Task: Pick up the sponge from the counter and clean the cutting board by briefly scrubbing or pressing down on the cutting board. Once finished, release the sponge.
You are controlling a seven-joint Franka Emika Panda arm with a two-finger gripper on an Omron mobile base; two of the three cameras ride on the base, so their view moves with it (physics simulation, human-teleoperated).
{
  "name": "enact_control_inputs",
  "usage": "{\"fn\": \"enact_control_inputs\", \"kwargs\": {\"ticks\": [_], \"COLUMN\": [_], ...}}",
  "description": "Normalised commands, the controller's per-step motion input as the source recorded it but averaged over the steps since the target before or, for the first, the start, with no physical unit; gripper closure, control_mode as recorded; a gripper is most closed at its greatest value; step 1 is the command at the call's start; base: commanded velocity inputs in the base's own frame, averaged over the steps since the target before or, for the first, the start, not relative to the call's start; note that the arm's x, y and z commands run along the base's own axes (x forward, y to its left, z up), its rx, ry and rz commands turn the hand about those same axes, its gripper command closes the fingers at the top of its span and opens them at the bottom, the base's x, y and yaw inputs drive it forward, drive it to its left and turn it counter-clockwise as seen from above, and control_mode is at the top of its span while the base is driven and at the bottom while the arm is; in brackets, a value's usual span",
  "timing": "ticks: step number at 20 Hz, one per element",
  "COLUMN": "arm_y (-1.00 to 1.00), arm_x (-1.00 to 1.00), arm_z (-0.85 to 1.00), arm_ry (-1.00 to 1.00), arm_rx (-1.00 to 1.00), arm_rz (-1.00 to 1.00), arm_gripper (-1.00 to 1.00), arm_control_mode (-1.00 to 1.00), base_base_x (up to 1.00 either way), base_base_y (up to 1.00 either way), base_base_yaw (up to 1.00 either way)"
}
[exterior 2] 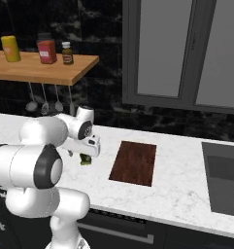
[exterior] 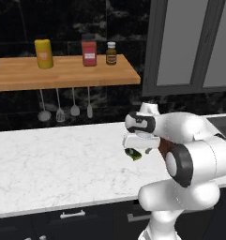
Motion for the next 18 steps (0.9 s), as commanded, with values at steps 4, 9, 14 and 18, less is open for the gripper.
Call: {"fn": "enact_control_inputs", "kwargs": {"ticks": [4, 9, 14, 18], "arm_y": [0.0, 0.0, 0.0, 0.1], "arm_x": [-0.42, -0.34, -0.28, -0.11], "arm_z": [0.48, 0.35, 0.4, 0.32], "arm_ry": [-0.17, -0.19, -0.16, -0.09], "arm_rx": [0.0, 0.0, 0.0, 0.0], "arm_rz": [0.0, 0.0, 0.0, 0.0], "arm_gripper": [-1.0, -1.0, -1.0, -1.0], "arm_control_mode": [-1.0, -1.0, -1.0, -1.0], "base_base_x": [0.0, 0.0, 0.0, 0.0], "base_base_y": [0.0, 0.0, 0.0, 0.0], "base_base_yaw": [0.0, 0.0, 0.0, 0.0]}}
